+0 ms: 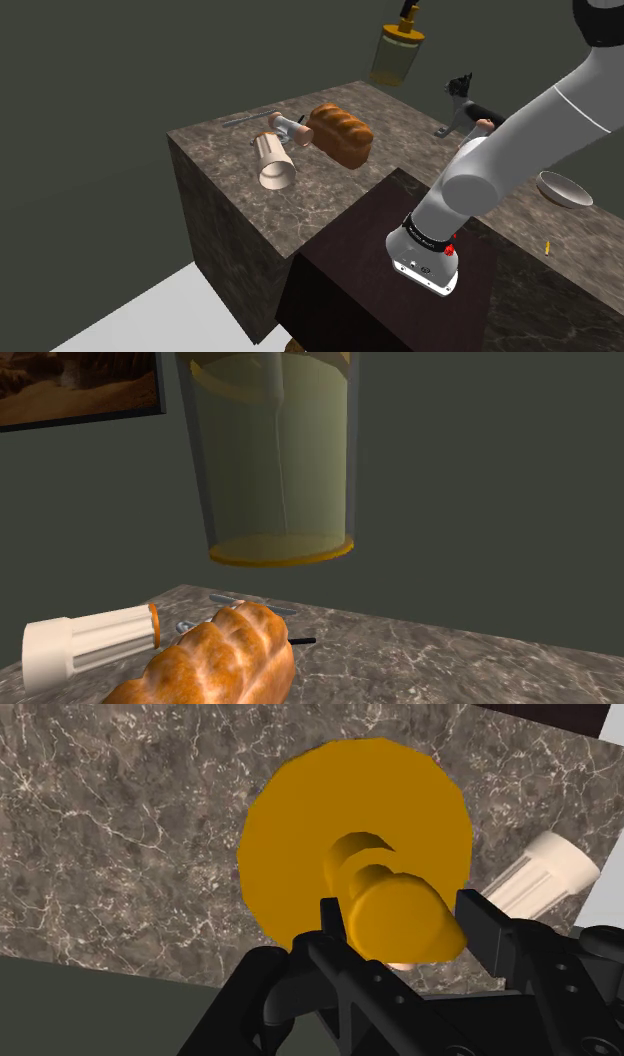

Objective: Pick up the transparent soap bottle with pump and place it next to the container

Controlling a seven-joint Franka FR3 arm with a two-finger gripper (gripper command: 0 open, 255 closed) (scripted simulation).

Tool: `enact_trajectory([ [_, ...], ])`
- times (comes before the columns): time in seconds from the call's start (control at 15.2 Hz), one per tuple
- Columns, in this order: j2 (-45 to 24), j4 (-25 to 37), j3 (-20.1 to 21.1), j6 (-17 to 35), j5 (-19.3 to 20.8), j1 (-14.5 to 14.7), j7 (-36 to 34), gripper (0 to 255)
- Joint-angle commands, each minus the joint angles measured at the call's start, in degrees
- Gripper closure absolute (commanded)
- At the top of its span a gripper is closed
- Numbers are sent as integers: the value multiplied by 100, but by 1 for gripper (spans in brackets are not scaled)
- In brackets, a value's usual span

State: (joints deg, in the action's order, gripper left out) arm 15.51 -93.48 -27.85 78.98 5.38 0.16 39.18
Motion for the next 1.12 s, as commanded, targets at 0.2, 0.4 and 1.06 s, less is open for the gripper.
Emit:
enact_trajectory([
  [0.2, 876, -841, 644, -21, 150, 95, -804, 255],
  [0.4, 1286, -1222, 1020, -72, 113, 143, -1254, 255],
  [1.06, 2245, -2051, 2235, -265, -388, 335, -2669, 255],
])
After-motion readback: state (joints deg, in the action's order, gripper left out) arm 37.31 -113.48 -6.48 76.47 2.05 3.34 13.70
